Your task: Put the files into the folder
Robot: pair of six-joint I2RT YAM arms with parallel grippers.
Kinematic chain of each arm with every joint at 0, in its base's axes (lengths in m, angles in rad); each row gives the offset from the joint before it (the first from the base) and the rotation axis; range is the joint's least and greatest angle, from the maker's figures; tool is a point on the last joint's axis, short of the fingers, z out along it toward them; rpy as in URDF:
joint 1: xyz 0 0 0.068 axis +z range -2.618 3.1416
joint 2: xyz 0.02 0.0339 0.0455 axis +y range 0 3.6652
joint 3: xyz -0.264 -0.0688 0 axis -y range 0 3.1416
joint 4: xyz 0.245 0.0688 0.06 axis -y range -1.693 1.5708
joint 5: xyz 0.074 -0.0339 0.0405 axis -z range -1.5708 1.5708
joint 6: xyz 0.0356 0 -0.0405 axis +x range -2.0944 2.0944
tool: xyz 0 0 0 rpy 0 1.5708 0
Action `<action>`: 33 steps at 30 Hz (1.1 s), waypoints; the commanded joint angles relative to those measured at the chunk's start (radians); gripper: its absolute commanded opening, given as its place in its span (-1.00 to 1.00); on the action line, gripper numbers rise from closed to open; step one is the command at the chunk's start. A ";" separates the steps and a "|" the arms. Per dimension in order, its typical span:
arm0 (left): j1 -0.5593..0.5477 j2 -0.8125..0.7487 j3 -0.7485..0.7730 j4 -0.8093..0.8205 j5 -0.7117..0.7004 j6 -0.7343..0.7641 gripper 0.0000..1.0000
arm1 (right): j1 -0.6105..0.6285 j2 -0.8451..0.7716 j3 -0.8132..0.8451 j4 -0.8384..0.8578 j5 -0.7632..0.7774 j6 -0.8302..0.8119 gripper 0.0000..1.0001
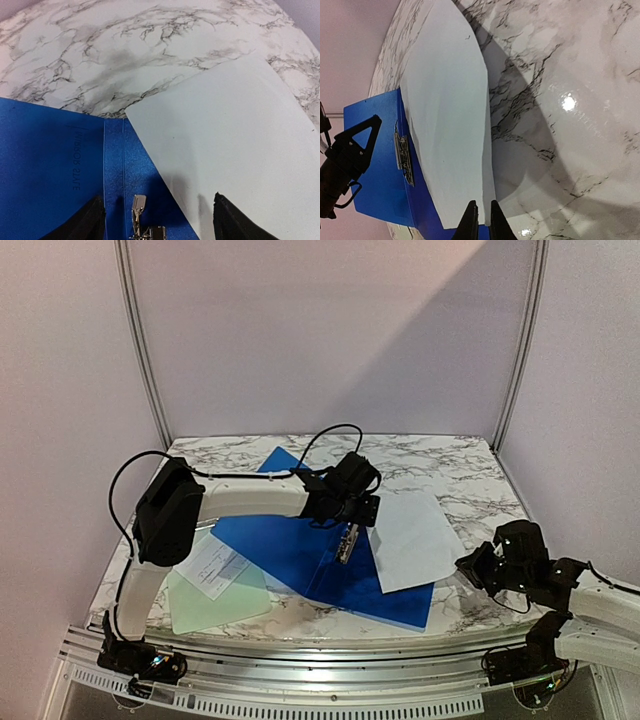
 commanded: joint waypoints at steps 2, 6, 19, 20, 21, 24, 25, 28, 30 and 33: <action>0.015 0.026 0.058 0.001 0.029 0.046 0.48 | 0.101 0.042 0.002 0.079 -0.007 -0.002 -0.81; 0.023 0.037 0.066 -0.002 0.036 0.060 0.46 | 0.199 0.127 0.031 0.116 0.006 -0.024 -0.82; 0.030 0.026 0.040 0.008 0.037 0.074 0.44 | 0.319 0.233 0.070 0.122 0.068 -0.018 -1.00; 0.031 0.025 0.036 0.012 0.038 0.073 0.44 | 0.318 0.222 0.072 0.112 0.077 -0.018 -1.00; 0.031 0.023 0.033 0.014 0.039 0.072 0.44 | 0.318 0.216 0.072 0.106 0.083 -0.018 -1.00; 0.030 0.020 0.025 0.015 0.038 0.073 0.44 | 0.318 0.189 0.071 0.105 0.083 -0.008 -1.00; 0.030 0.017 0.022 0.016 0.037 0.072 0.43 | 0.319 0.184 0.071 0.108 0.076 -0.005 -1.00; 0.031 0.012 0.014 0.018 0.034 0.073 0.43 | 0.325 0.197 0.066 0.128 0.047 0.013 -1.00; 0.031 0.009 0.011 0.019 0.031 0.074 0.43 | 0.344 0.212 0.059 0.148 0.047 0.032 -1.00; 0.031 0.001 -0.002 0.020 0.026 0.072 0.43 | 0.363 0.226 0.055 0.159 0.056 0.046 -1.00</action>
